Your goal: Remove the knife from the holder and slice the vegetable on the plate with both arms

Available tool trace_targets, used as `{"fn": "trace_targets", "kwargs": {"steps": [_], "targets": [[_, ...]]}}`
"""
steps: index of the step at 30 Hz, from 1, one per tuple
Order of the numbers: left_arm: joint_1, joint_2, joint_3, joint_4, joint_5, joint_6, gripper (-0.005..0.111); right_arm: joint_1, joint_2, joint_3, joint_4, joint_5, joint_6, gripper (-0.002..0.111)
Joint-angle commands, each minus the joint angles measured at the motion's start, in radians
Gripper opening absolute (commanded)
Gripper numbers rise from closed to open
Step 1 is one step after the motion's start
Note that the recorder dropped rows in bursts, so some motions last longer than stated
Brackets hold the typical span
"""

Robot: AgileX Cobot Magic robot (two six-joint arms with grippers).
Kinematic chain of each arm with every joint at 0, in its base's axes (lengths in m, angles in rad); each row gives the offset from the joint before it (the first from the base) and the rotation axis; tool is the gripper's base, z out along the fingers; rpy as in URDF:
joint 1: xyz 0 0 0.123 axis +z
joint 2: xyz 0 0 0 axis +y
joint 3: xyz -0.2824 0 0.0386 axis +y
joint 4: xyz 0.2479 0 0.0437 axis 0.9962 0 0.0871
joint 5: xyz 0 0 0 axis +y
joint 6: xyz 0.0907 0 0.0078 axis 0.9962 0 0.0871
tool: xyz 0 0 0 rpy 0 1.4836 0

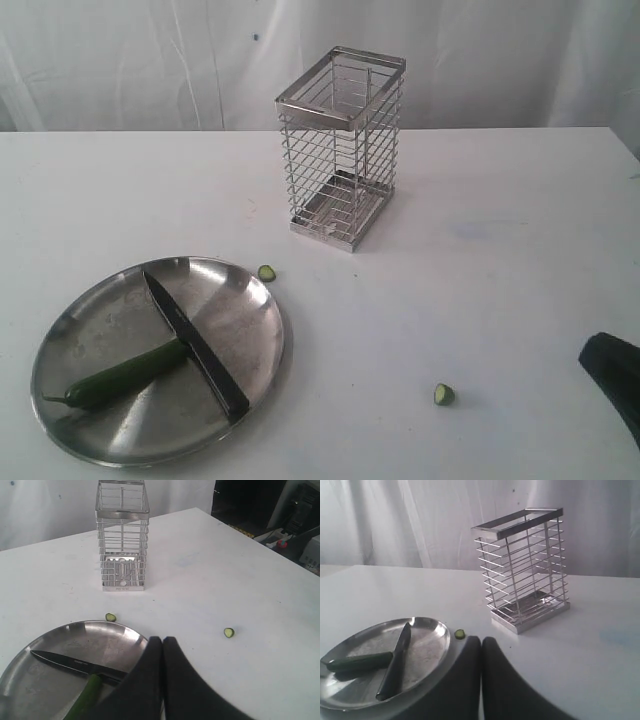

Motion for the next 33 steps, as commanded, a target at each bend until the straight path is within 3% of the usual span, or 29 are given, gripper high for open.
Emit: {"fn": "trace_targets", "kwargs": {"steps": [1,7,28,29,33], "targets": [[0.002,-0.006,0.006,-0.012,0.005,-0.007,0.000,-0.048,-0.077,0.007,-0.020,0.120,-0.006,0.000],[0.002,-0.006,0.006,-0.012,0.005,-0.007,0.000,-0.102,-0.138,0.007,-0.036,0.276,-0.115,0.000],[-0.009,-0.006,0.009,-0.016,0.004,-0.007,0.000,-0.119,-0.138,0.007,-0.031,0.269,-0.125,0.000],[-0.009,-0.006,0.021,-0.008,-0.007,-0.005,0.000,-0.119,-0.138,0.007,-0.029,0.269,-0.125,0.000],[0.002,-0.093,0.161,0.149,-0.312,-0.060,0.000,-0.119,-0.138,0.007,-0.029,0.269,-0.125,0.000]]}}
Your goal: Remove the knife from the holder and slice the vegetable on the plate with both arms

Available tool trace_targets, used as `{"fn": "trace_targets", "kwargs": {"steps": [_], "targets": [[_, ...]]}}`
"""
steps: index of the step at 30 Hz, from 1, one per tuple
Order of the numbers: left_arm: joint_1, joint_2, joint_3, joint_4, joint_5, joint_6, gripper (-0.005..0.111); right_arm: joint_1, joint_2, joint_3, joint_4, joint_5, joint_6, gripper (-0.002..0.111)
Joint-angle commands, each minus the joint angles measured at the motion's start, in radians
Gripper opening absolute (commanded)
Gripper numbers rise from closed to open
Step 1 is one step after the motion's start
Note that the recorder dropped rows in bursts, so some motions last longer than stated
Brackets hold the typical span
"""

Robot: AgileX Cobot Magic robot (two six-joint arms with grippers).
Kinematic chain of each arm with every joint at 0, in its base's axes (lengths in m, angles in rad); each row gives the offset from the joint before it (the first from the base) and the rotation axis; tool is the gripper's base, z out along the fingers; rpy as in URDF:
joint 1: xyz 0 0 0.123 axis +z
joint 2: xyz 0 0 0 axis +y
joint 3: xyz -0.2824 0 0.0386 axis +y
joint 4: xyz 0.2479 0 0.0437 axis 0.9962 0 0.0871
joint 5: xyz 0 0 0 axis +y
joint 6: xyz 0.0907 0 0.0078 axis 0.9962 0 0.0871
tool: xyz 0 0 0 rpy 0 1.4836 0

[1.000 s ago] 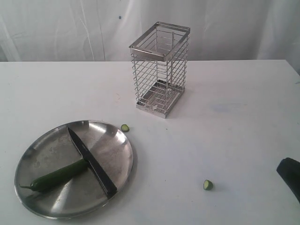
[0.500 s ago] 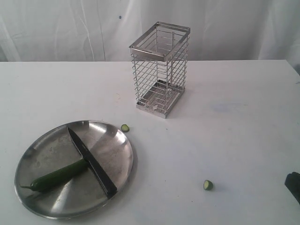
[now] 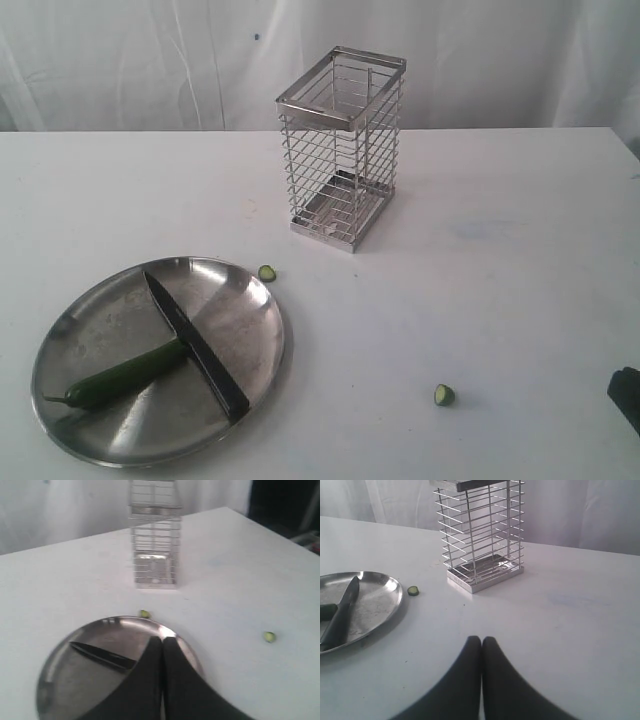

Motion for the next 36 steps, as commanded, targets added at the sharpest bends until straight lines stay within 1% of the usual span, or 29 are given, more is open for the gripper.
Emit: {"fn": "trace_targets", "kwargs": {"steps": [1,2,5,7,10,12,15,17,19,23,24,25,26,27,28,30,33,36], "targets": [[0.004,-0.124,0.133,0.160,-0.253,-0.050,0.000,-0.004,-0.007,0.006,-0.003,-0.005,-0.007,0.000],[0.004,-0.166,0.175,0.215,-0.307,-0.077,0.000,-0.004,-0.007,0.006,-0.003,-0.005,-0.007,0.000],[0.004,-0.290,0.299,0.383,-0.332,-0.265,0.000,-0.004,-0.007,0.006,-0.003,-0.005,-0.007,0.000],[0.002,-0.304,0.372,0.465,-0.338,-0.423,0.000,-0.004,-0.007,0.006,-0.003,-0.005,-0.007,0.000],[0.002,-0.304,0.440,0.560,-0.363,-0.545,0.000,-0.004,-0.007,0.006,-0.003,-0.005,-0.007,0.000],[0.002,-0.304,0.471,0.607,-0.414,-0.574,0.000,-0.004,-0.007,0.006,-0.003,-0.005,-0.007,0.000],[0.002,-0.304,0.523,0.619,-0.526,-0.576,0.000,-0.004,-0.007,0.006,-0.003,-0.005,-0.007,0.000],[0.002,-0.304,0.536,0.624,-0.587,-0.576,0.000,-0.004,-0.007,0.006,-0.003,-0.005,-0.007,0.000],[0.002,-0.304,0.536,0.624,-0.531,-0.576,0.000,-0.004,-0.007,0.006,-0.003,-0.005,-0.007,0.000],[0.002,-0.304,0.536,0.627,-0.524,-0.572,0.000,-0.016,-0.007,0.006,-0.003,-0.005,-0.007,0.000],[0.002,-0.304,0.536,0.634,-0.524,-0.572,0.000,-0.046,-0.007,0.006,-0.003,-0.005,-0.007,0.000],[0.002,-0.304,0.536,0.698,-0.524,-0.572,0.000,-0.111,-0.007,0.006,-0.003,-0.005,-0.007,0.000],[0.002,-0.304,0.536,0.755,-0.524,-0.572,0.000,-0.199,-0.007,0.006,-0.003,-0.005,-0.007,0.000],[0.002,-0.304,0.536,0.765,-0.524,-0.572,0.000,-0.249,-0.007,0.006,-0.003,-0.005,-0.007,0.000],[0.002,-0.304,0.536,0.773,-0.522,-0.572,0.000,-0.339,-0.007,0.006,-0.003,-0.005,-0.007,0.000],[0.002,-0.304,0.536,0.773,-0.516,-0.572,0.000,-0.425,-0.007,0.006,-0.003,-0.005,-0.007,0.000],[-0.010,-0.304,0.536,0.773,-0.516,-0.572,0.000,-0.442,-0.007,0.006,-0.003,-0.005,-0.007,0.000],[-0.072,-0.304,0.536,0.773,-0.514,-0.572,0.000,-0.442,-0.007,0.006,-0.003,-0.005,-0.007,0.000]]}}
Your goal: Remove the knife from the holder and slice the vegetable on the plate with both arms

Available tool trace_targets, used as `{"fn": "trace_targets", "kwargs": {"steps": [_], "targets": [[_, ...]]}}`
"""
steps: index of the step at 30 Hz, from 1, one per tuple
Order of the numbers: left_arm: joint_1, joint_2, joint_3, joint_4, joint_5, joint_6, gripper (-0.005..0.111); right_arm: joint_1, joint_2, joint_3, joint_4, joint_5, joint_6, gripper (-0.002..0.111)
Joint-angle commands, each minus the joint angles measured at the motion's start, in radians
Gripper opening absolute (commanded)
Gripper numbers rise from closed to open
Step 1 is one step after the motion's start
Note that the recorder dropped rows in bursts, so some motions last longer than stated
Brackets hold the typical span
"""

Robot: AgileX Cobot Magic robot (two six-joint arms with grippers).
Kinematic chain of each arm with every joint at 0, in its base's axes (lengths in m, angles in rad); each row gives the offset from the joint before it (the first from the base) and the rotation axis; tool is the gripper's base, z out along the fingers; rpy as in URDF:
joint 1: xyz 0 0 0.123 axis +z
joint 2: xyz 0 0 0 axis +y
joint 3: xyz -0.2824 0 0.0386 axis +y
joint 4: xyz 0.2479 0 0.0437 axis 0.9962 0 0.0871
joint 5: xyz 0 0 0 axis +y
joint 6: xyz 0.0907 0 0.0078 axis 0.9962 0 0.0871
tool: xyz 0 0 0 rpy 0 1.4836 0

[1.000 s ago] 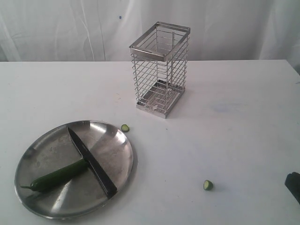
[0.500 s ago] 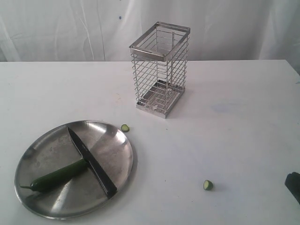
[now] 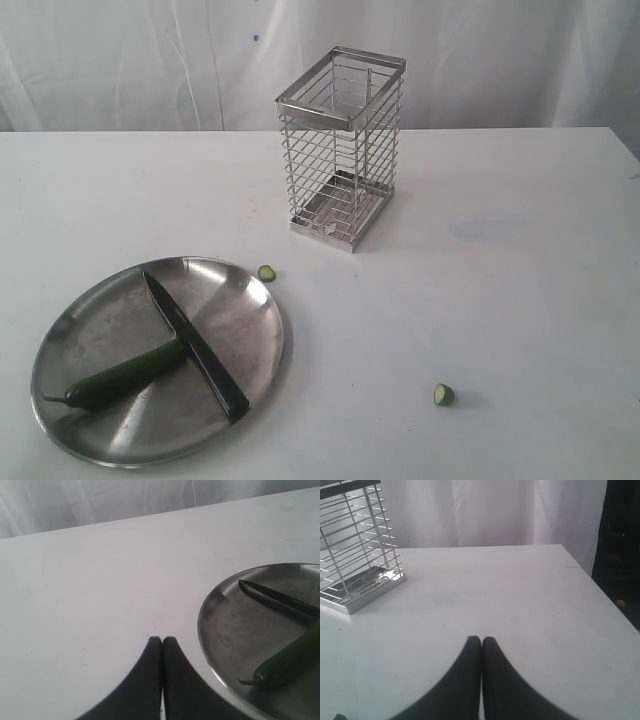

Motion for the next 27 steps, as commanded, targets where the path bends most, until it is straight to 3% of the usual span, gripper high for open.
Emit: {"fn": "trace_targets", "kwargs": {"steps": [1,27], "targets": [[-0.073,-0.005,0.006,0.000,0.007,-0.005,0.000,-0.008,-0.007,0.006,-0.003,-0.005,-0.007,0.000],[-0.091,-0.005,0.006,0.000,0.007,-0.005,0.000,-0.008,-0.007,0.006,-0.003,-0.005,-0.007,0.000]]}}
